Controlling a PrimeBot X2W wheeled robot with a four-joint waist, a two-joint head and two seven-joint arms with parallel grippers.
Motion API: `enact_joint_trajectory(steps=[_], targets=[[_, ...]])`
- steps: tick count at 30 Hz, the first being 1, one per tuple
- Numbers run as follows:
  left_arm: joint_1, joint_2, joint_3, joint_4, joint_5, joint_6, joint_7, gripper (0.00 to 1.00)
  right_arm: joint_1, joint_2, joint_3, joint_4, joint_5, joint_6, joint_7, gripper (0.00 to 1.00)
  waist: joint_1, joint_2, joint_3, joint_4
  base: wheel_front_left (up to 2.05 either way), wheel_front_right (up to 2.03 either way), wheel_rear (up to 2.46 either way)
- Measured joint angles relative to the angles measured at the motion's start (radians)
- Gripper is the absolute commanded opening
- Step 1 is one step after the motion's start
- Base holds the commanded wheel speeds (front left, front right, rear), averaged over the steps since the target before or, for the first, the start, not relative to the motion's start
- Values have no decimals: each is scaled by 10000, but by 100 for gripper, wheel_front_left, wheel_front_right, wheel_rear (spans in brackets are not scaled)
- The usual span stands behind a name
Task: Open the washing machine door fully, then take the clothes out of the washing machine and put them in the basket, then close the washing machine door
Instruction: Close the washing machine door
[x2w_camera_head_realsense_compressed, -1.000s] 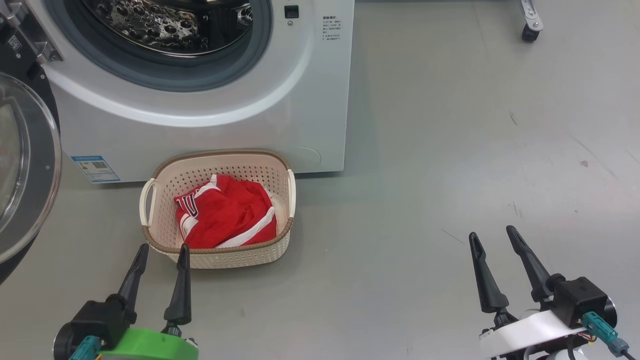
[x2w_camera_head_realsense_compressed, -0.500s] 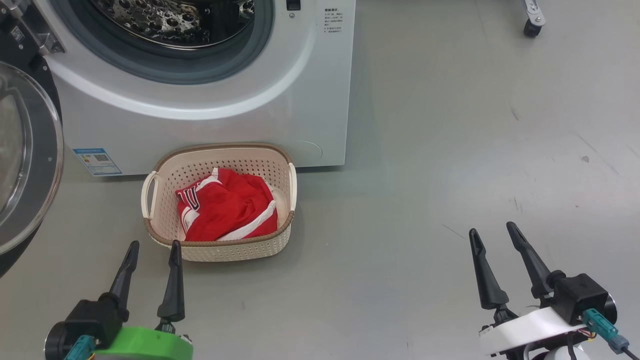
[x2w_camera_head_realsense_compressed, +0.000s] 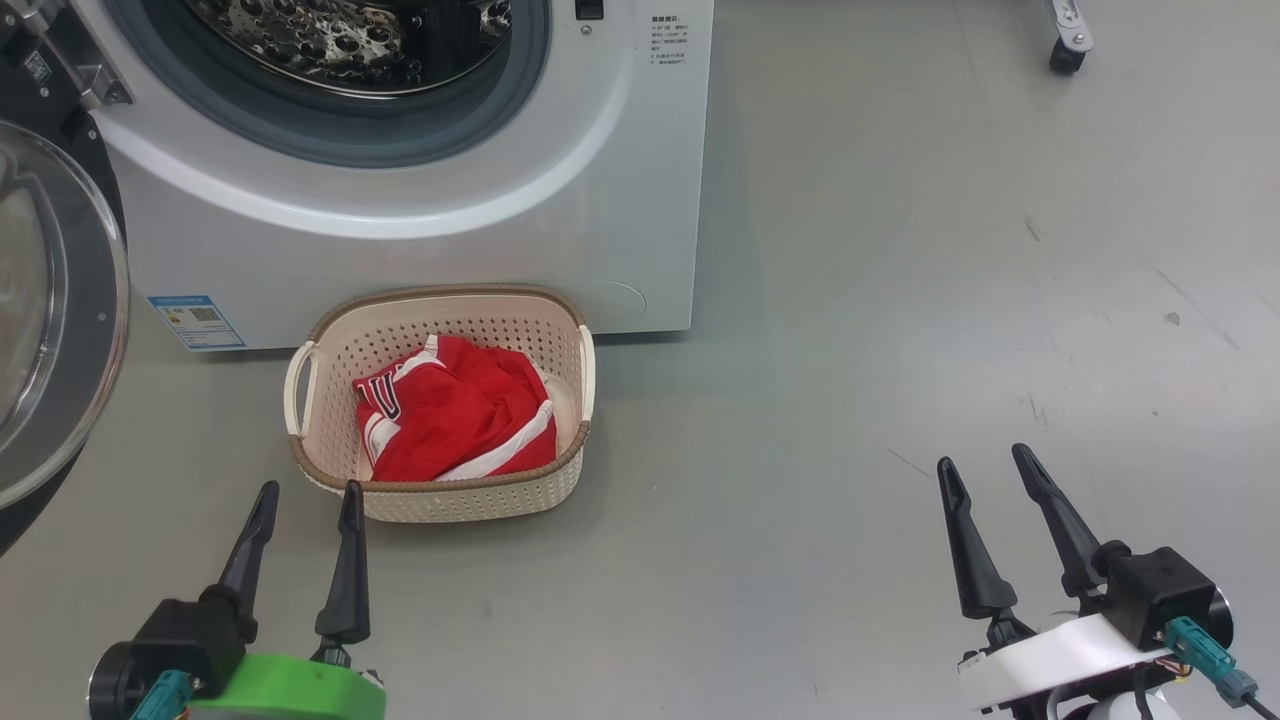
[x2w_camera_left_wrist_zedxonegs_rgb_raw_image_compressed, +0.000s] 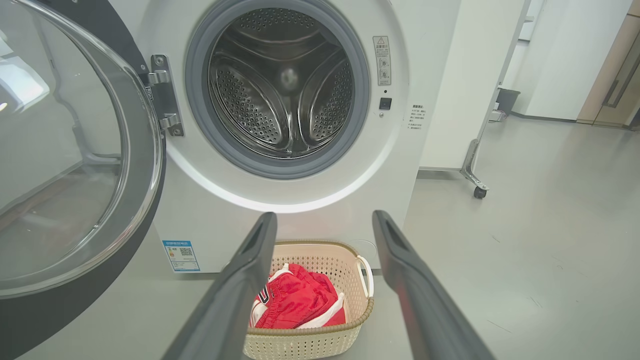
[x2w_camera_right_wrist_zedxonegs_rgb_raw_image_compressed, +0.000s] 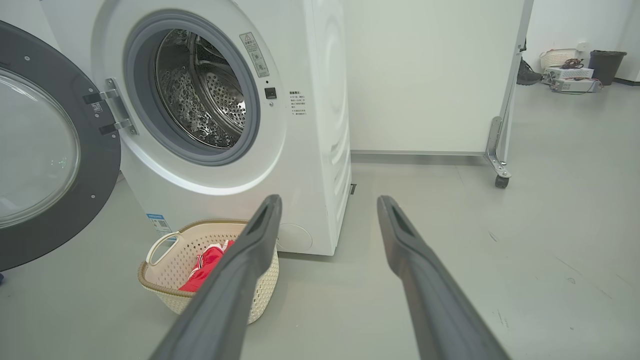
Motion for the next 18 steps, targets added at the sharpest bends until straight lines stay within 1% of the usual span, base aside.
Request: enact_joint_trajectory(steps=[9, 18], targets=[[-9, 0, -94, 10, 77, 0, 0, 100, -1, 10, -146, -2, 2, 0, 0, 100, 0, 0, -28, 68, 0, 0, 0], [-17, -4, -180, 29, 82, 0, 0, 100, 0, 6, -157, -56, 0, 0, 0, 100, 0, 0, -33, 574, 0, 0, 0]])
